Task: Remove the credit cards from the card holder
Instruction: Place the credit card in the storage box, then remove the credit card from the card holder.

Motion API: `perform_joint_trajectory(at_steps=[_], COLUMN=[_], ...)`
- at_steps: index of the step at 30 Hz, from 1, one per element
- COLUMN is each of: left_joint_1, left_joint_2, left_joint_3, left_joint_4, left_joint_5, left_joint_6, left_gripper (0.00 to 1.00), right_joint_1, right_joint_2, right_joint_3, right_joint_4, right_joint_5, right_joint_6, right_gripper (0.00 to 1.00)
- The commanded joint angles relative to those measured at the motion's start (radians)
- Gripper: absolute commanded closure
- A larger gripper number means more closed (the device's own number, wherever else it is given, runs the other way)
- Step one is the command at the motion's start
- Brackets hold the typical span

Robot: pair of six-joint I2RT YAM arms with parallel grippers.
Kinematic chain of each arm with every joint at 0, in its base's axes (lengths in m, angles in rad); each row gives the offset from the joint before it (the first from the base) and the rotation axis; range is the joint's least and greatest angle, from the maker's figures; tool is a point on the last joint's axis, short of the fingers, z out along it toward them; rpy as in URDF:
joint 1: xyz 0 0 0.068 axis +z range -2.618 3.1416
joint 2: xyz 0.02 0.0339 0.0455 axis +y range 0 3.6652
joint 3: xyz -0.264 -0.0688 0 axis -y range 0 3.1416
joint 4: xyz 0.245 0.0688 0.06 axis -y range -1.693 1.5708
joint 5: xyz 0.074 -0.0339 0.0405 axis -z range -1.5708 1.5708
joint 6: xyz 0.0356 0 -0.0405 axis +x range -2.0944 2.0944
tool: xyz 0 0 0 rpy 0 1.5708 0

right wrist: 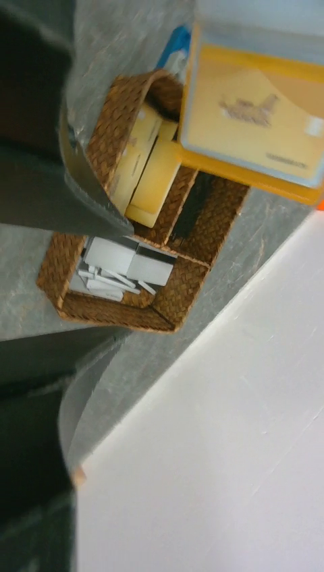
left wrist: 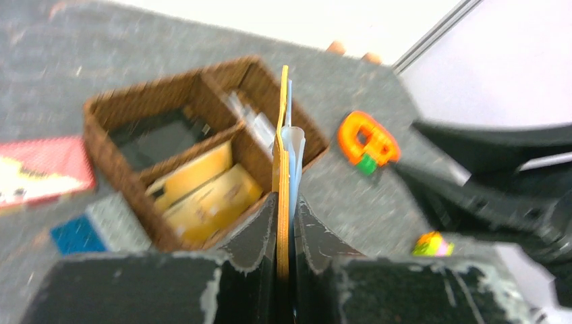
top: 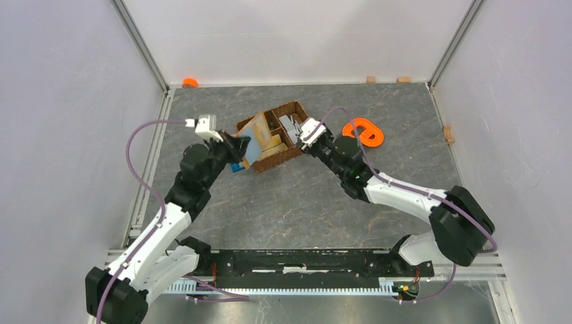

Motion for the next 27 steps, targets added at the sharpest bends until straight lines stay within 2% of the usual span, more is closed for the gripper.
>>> perform_joint_trajectory(at_steps=[1, 2, 6, 7, 12, 16, 21, 23, 25, 27], left_joint_1=[0.004, 0.003, 0.004, 0.004, 0.004, 0.004, 0.004, 0.005, 0.003, 0.004], left_joint_2=[0.071, 0.089, 0.132, 0.138, 0.154, 0.168, 0.179, 0.178, 0.173, 0.167], left_joint_3=[0.219, 0.246, 0.238, 0.212, 0.08, 0.071, 0.06, 0.066, 0.066, 0.063], left_joint_4=[0.122, 0.113, 0.131, 0.163, 0.37, 0.378, 0.376, 0.359, 0.359, 0.368], left_joint_5=[0.08, 0.096, 0.158, 0.179, 0.279, 0.375, 0.382, 0.38, 0.388, 0.399], left_joint_6=[-0.058, -0.059, -0.059, -0.06, -0.101, -0.106, -0.062, -0.044, -0.029, -0.011], left_gripper=[0.98, 0.98, 0.98, 0.98, 0.98, 0.98, 0.98, 0.98, 0.98, 0.98], right_joint_1=[-0.005, -0.005, -0.016, -0.022, -0.048, -0.05, -0.058, -0.066, -0.086, -0.112], right_joint_2=[-0.131, -0.16, -0.252, -0.275, -0.359, -0.374, -0.341, -0.324, -0.296, -0.278], right_joint_3=[-0.049, -0.059, -0.065, -0.077, -0.155, -0.193, -0.189, -0.143, -0.085, -0.067], right_joint_4=[0.024, 0.006, -0.136, -0.156, -0.175, -0.142, -0.091, -0.132, -0.186, -0.165], right_joint_5=[0.11, 0.092, 0.089, 0.076, -0.057, -0.114, -0.107, -0.112, -0.148, -0.228], right_joint_6=[0.392, 0.414, 0.441, 0.444, 0.444, 0.427, 0.563, 0.59, 0.572, 0.505], right_gripper=[0.36, 0.27, 0.03, 0.02, 0.02, 0.02, 0.02, 0.02, 0.02, 0.02])
